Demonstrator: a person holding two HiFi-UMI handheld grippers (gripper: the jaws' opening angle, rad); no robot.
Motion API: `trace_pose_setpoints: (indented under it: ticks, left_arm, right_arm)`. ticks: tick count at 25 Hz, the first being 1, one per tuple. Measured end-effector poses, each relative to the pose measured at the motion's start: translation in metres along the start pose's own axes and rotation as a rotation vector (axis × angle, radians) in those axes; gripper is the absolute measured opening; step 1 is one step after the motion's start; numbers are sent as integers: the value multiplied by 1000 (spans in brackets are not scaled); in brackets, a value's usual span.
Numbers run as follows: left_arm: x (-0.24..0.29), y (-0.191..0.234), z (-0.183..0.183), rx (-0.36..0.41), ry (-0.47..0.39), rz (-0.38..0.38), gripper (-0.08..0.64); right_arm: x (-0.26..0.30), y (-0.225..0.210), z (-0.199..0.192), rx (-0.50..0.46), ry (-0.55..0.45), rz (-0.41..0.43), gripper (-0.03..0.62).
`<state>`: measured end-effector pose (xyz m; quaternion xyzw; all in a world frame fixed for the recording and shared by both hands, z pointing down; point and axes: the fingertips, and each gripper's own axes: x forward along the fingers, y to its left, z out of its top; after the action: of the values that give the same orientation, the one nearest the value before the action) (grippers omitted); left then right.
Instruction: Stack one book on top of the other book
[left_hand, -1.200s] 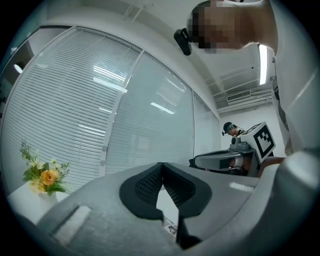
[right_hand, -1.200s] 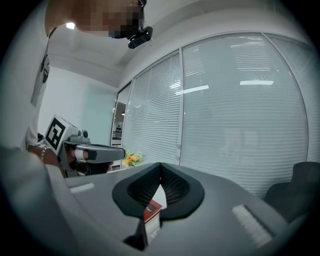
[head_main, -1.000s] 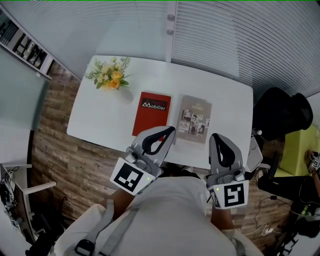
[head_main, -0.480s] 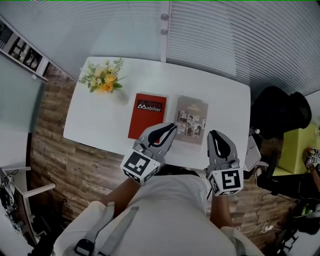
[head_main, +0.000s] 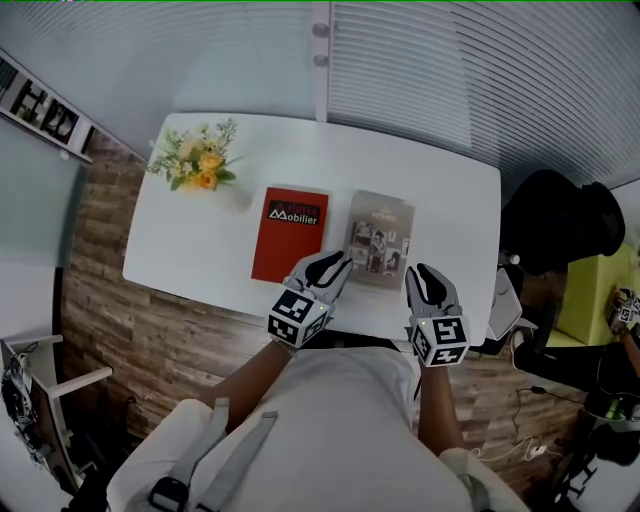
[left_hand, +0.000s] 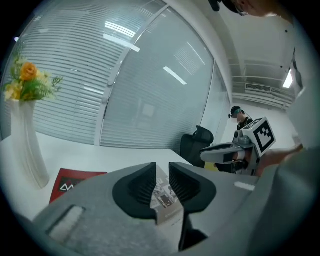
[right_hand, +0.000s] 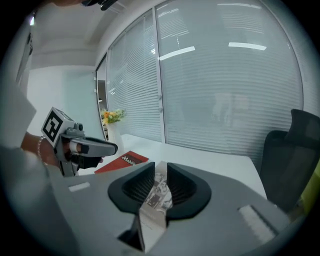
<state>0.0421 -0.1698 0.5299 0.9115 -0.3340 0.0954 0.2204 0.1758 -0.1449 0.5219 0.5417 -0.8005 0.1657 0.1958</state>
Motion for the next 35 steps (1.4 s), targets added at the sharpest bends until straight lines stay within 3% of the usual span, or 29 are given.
trace_pose_setpoints:
  ticks: [7,20,25,35]
  left_arm:
    - [21,10,-47,-25,105,2,91]
    - [54,27,-126,-155,266,31,200]
    - [62,25,-131,-136,290,41,212]
    - [71,27,-146,-102,422,109,218]
  right_arm:
    - [20,-12,-57,67,111,17,107]
    - [54,-21,-138,181,279,59,210]
    - [60,-21,-157,241,311,79,238]
    - [69,-17,-175,322,338,124,253]
